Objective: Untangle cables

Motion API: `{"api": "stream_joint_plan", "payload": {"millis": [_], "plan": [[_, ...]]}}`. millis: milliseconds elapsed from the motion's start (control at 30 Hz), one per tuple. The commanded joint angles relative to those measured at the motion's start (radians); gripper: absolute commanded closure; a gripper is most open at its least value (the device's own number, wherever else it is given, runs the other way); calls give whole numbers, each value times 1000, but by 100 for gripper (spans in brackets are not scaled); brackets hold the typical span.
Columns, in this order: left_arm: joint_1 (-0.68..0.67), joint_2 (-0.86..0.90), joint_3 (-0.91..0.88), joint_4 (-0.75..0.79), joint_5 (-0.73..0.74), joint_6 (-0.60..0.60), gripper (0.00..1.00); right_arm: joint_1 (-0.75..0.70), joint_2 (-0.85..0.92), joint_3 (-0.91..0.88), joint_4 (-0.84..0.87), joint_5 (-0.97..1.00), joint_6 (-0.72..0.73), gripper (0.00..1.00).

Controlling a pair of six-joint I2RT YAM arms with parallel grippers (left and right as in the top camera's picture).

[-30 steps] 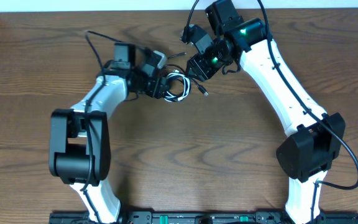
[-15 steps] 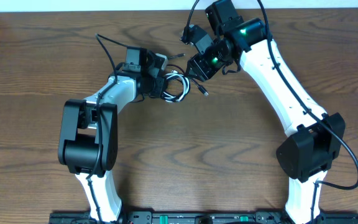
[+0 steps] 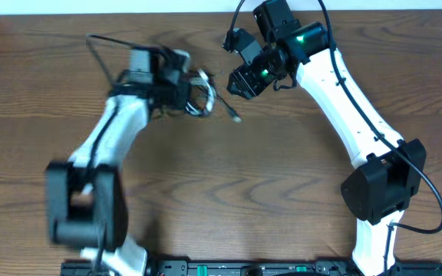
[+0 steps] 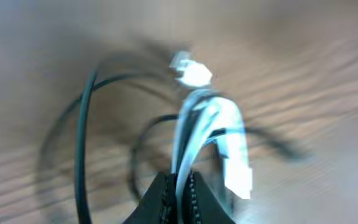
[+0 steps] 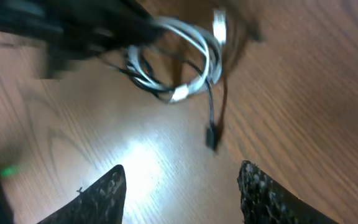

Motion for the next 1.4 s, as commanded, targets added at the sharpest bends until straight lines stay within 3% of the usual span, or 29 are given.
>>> {"api": "stream_joint_plan", "payload": {"millis": [0,100,433,667,867,1067,1233,1367], "plan": [[18,-210,13,-9,169,-68,93,18,13,5,34,1,69,43],[17,-276,13,-12,196,-163,93,25,13,5,78,1,135,39],[18,-291,13,5,257,-539,92,47,18,5,135,20,284,41],[18,-291,13,62,401,-683,93,72,101,5,156,270,523,50],[90,-320,13,61,430,-693,93,16,129,-1,43,594,681,50],[182,-337,13,60,487,-694,93,-90,129,-18,-4,615,660,53],[182,-337,13,61,504,-694,93,-134,129,-25,-2,458,501,60],[143,-337,13,101,501,-703,93,-111,129,-25,73,67,240,42]]}}
